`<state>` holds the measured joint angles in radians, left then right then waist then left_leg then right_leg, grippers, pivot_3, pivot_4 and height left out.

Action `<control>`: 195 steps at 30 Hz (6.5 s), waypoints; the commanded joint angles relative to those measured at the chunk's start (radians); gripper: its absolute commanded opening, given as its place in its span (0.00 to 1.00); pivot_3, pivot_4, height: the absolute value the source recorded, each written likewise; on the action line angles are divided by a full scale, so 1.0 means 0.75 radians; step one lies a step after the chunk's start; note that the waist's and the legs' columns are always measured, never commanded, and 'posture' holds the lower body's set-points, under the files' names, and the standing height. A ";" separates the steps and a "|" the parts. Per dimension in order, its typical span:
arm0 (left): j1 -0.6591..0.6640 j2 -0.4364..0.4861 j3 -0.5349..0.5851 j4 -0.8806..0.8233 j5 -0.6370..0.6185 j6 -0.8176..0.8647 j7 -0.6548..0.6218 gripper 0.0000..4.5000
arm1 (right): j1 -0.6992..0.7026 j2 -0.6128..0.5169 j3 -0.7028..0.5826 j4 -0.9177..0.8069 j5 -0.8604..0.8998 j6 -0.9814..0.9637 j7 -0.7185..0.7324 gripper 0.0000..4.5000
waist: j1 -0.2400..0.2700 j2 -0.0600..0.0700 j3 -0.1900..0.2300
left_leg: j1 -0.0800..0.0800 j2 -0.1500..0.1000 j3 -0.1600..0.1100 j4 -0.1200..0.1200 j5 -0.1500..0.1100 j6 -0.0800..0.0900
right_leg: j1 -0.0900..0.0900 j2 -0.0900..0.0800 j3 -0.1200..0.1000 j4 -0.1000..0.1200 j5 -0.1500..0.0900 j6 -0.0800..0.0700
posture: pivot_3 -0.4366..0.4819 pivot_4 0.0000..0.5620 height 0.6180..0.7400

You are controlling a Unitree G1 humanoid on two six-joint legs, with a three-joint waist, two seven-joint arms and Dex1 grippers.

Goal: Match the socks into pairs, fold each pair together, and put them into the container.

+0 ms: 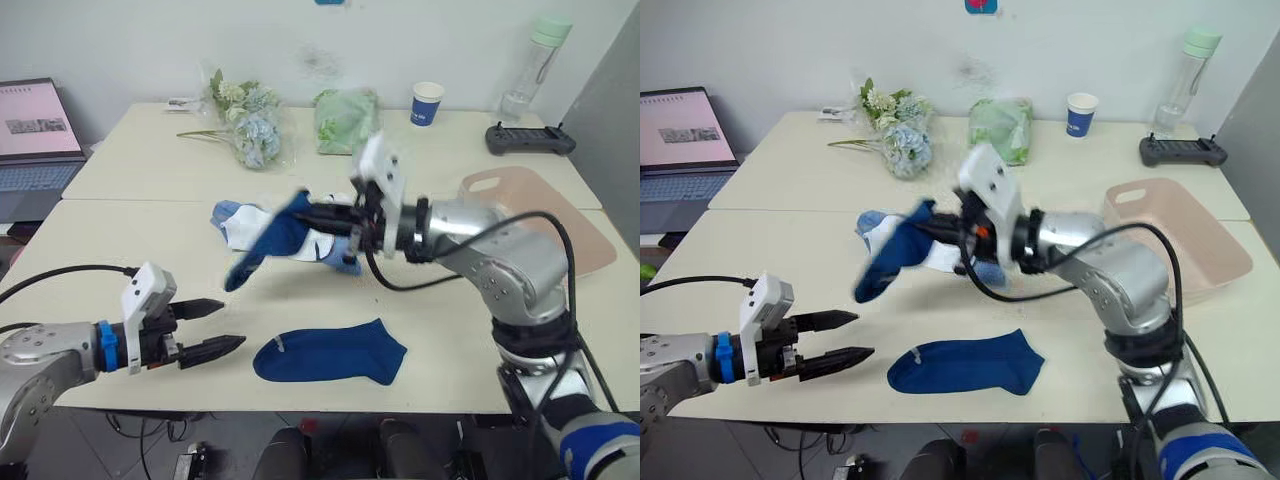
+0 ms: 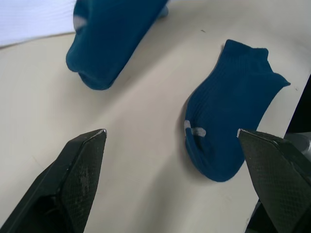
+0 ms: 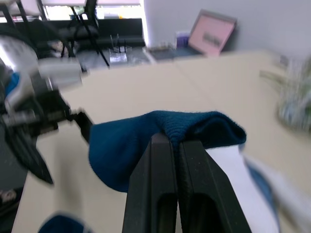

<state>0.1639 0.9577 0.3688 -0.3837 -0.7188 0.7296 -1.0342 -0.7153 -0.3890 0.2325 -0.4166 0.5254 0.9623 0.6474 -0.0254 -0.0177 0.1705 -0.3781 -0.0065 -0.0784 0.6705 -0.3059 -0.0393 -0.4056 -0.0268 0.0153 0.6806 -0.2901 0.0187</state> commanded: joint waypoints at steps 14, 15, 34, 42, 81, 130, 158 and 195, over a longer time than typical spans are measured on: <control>-0.425 -0.266 -0.251 0.138 0.106 0.146 0.409 1.00 | 0.273 -0.274 0.100 0.016 -0.221 -0.107 0.019 0.01 | -0.005 0.001 0.000 | 0.000 0.001 0.000 0.000 0.000 0.000 | 0.000 0.003 0.000 0.001 0.002 0.001 | 0.48 0.27 1.00; -0.453 -0.292 -0.271 0.163 0.123 0.156 0.438 1.00 | 0.279 -0.273 0.100 0.018 -0.228 -0.110 0.017 0.01 | -0.005 0.000 0.000 | 0.000 0.001 0.000 0.001 0.000 0.000 | 0.000 0.003 0.000 0.001 0.002 0.002 | 0.48 0.27 1.00; -0.613 -0.534 -0.570 0.431 0.388 0.087 0.472 0.02 | 0.387 -0.253 0.091 0.075 -0.325 -0.157 0.005 0.00 | 0.008 0.001 -0.003 | -0.002 -0.001 0.000 0.007 0.000 0.000 | 0.002 0.001 0.001 0.001 0.003 0.003 | 0.48 0.27 1.00; -0.612 -0.522 -0.440 0.302 0.281 0.150 0.440 0.01 | 0.439 -0.258 -0.004 0.005 -0.311 -0.153 -0.035 0.00 | 0.005 0.001 -0.003 | -0.002 -0.001 0.000 0.007 0.000 0.000 | 0.001 0.001 0.000 0.001 0.003 0.003 | 0.48 0.27 1.00; 0.039 -0.326 -0.223 -0.155 -0.019 0.149 0.392 0.01 | 0.819 -0.343 -0.149 -0.419 0.135 0.266 -0.246 0.00 | -0.005 0.001 -0.002 | -0.002 0.001 0.000 0.006 0.000 0.000 | 0.001 0.004 0.001 0.001 0.003 0.003 | 0.48 0.27 1.00; 0.093 -0.314 0.021 -0.123 -0.052 -0.046 0.437 0.56 | 0.834 -0.372 -0.346 -0.450 0.104 -0.039 -0.119 0.99 | -0.002 0.001 -0.003 | -0.001 0.001 0.000 0.006 0.000 0.000 | 0.002 0.004 0.001 0.001 0.003 0.003 | 0.48 0.27 1.00; -0.114 -0.212 -0.654 0.125 0.439 -0.324 0.163 0.00 | 1.045 -0.400 0.061 -0.254 -0.209 -0.318 -0.028 0.00 | -0.004 0.001 -0.013 | 0.021 0.002 0.002 -0.002 0.000 0.001 | 0.023 0.005 0.002 -0.004 0.002 0.003 | 0.48 0.27 1.00; -0.386 -0.365 -0.794 -0.010 0.432 -0.320 0.067 0.00 | 0.969 -0.175 -0.296 -0.323 -0.026 -0.265 -0.130 0.00 | -0.001 0.001 -0.011 | 0.022 -0.001 0.001 -0.008 0.000 0.001 | 0.023 0.005 0.001 -0.005 0.000 0.005 | 0.48 0.27 1.00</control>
<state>-0.1286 0.6718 -0.1983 -0.3649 -0.3945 0.4879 -0.9561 -0.0066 -0.5053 0.0461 -0.6062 0.4826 0.7623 0.5444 -0.0260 -0.0171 0.1620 -0.3617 -0.0070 -0.0771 0.6645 -0.3061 -0.0389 -0.3885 -0.0229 0.0169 0.6767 -0.2901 0.0222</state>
